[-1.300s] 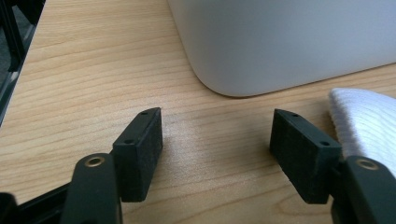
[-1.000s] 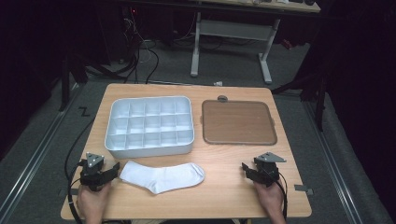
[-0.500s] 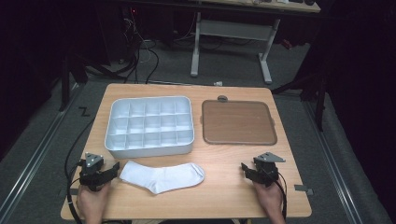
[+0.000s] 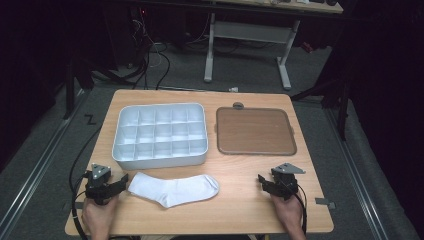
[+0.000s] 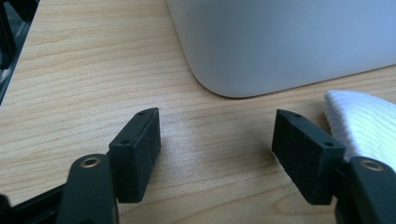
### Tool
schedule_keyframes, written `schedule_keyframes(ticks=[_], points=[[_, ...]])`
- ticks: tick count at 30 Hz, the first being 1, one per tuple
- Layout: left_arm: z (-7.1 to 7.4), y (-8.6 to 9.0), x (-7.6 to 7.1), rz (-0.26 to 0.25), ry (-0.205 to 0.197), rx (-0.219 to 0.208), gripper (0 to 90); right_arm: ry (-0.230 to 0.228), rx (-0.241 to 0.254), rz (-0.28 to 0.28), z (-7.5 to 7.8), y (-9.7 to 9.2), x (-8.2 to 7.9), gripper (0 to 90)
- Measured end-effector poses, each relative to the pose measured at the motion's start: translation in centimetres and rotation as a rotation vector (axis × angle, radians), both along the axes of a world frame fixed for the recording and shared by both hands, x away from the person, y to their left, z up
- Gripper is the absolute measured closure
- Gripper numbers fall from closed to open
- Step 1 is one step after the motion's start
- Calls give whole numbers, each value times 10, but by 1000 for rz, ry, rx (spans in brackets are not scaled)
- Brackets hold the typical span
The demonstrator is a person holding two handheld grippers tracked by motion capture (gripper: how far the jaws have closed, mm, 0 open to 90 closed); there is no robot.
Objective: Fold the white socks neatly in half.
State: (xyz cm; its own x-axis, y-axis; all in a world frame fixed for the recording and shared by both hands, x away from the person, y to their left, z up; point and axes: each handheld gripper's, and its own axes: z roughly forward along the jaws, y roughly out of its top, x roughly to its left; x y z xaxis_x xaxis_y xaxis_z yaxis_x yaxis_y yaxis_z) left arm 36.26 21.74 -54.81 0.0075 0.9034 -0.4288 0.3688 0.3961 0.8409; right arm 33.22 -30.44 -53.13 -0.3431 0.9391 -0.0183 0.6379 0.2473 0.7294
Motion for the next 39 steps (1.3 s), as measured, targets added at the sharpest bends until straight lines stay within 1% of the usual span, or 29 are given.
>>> schedule_keyframes(ticks=[4,6,8,9,11,12,14,15,16,17,19,20,22,23,24,25,26,27,28,29,30,31,32,33,34,35,37,38,39], points=[[0,-1,0,-9,4,7,300,0,-1,2,0,0,0,403],[0,-1,0,-7,4,5,302,0,-1,3,0,0,0,409],[0,0,0,2,0,2,326,-2,-1,9,0,0,-1,427],[1,1,0,2,0,-11,343,-1,-2,11,1,1,-1,467],[1,3,0,2,-1,-19,357,1,-4,13,1,1,-2,482],[2,4,0,0,2,-27,384,13,-8,22,3,3,-2,518],[4,4,-2,-3,-3,-53,391,15,-10,28,4,4,-2,532],[6,4,-4,-7,-16,-75,401,7,-9,43,8,7,-4,557],[6,4,-4,-7,-16,-75,403,7,-9,43,8,7,-4,557],[11,4,-7,-16,-30,-103,407,-8,3,56,12,8,-5,569],[13,3,-9,-24,-36,-107,407,-10,12,63,15,9,-5,570],[18,1,-12,-39,-45,-116,407,-20,19,81,18,12,-5,578],[21,1,-14,-48,-45,-120,407,-24,23,88,20,14,-6,582],[27,-1,-17,-72,-43,-134,410,-30,31,109,24,18,-7,586],[27,-1,-17,-72,-43,-134,417,-30,31,109,24,18,-7,586],[30,-2,-18,-89,-39,-146,419,-39,40,135,28,22,-9,587],[32,-3,-19,-101,-36,-144,419,-39,40,135,28,22,-9,587],[36,-6,-21,-121,-36,-148,422,-38,46,159,30,27,-11,588],[36,-6,-21,-121,-36,-148,423,-38,46,159,30,27,-11,588],[38,-9,-23,-136,-37,-149,424,-39,47,183,31,31,-12,588],[39,-11,-24,-149,-35,-149,424,-39,47,183,31,31,-12,588],[41,-16,-26,-170,-31,-156,424,-39,48,211,32,37,-13,588],[42,-19,-27,-182,-27,-155,423,-39,47,222,33,40,-13,587],[42,-19,-27,-182,-27,-155,424,-39,47,222,33,40,-13,587],[42,-23,-28,-197,-12,-155,424,-39,56,254,33,48,-15,587],[42,-23,-28,-197,-12,-155,424,-39,56,254,33,48,-15,587],[42,-26,-29,-200,-2,-148,424,-37,68,280,33,56,-16,586],[41,-27,-30,-198,2,-149,424,-39,71,299,32,61,-16,586],[40,-28,-31,-200,7,-147,424,-36,73,333,31,72,-17,584]])
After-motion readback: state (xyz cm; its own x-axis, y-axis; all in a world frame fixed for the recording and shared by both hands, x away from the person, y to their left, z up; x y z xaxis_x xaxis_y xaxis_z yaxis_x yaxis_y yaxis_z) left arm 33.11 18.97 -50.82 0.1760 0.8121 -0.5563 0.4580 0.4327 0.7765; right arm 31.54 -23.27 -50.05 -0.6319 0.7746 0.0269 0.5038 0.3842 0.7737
